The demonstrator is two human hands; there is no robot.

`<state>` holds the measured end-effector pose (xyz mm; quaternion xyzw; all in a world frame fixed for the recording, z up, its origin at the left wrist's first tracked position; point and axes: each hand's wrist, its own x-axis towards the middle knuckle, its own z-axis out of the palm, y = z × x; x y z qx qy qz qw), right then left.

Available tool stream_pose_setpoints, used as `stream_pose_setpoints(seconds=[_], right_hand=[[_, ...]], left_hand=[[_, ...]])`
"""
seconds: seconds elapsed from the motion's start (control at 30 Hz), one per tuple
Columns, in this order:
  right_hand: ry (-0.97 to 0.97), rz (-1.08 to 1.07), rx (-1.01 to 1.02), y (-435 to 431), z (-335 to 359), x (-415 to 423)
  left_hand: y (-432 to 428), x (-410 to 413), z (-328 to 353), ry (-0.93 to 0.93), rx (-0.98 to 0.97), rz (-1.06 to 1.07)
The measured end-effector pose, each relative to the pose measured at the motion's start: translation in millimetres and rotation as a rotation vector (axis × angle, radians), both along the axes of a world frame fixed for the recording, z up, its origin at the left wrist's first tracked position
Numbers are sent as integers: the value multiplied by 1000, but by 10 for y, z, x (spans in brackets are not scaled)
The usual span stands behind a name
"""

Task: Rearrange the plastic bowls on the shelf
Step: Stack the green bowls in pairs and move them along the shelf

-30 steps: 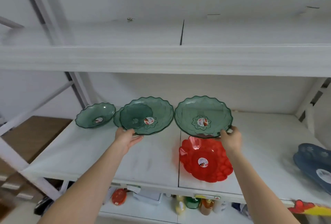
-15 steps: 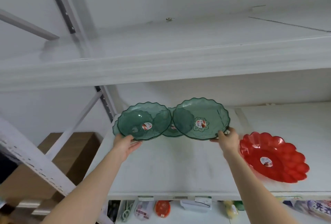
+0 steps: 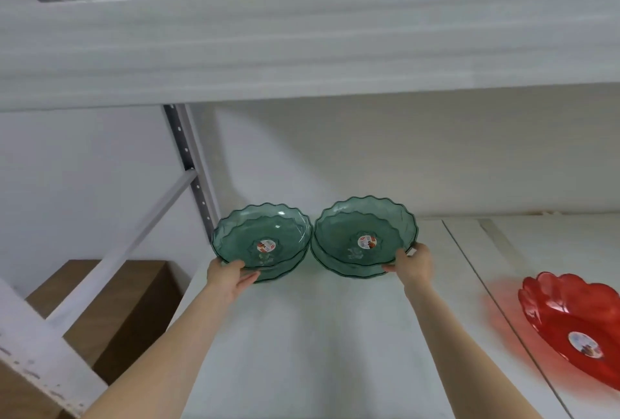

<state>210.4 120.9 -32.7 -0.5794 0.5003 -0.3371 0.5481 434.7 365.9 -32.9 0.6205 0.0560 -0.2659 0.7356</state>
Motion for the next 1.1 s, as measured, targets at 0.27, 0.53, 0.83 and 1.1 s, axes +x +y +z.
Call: stream_pose_setpoints(seconds=[0.27,0.53,0.83,1.1], right_hand=[[131,11,-53,-94,-314,245],[413,-1,-163,-177,-481,312],[544,31,-118,-166,-503,331],[559,114,-164,-120,-421,229]], left_hand=[[-55,241,-396,-48,47,8],[-93,366,-554,-227,367,13],[-64,504,-643,-258,609,-97],[9,384,-563,-402,782,-155]])
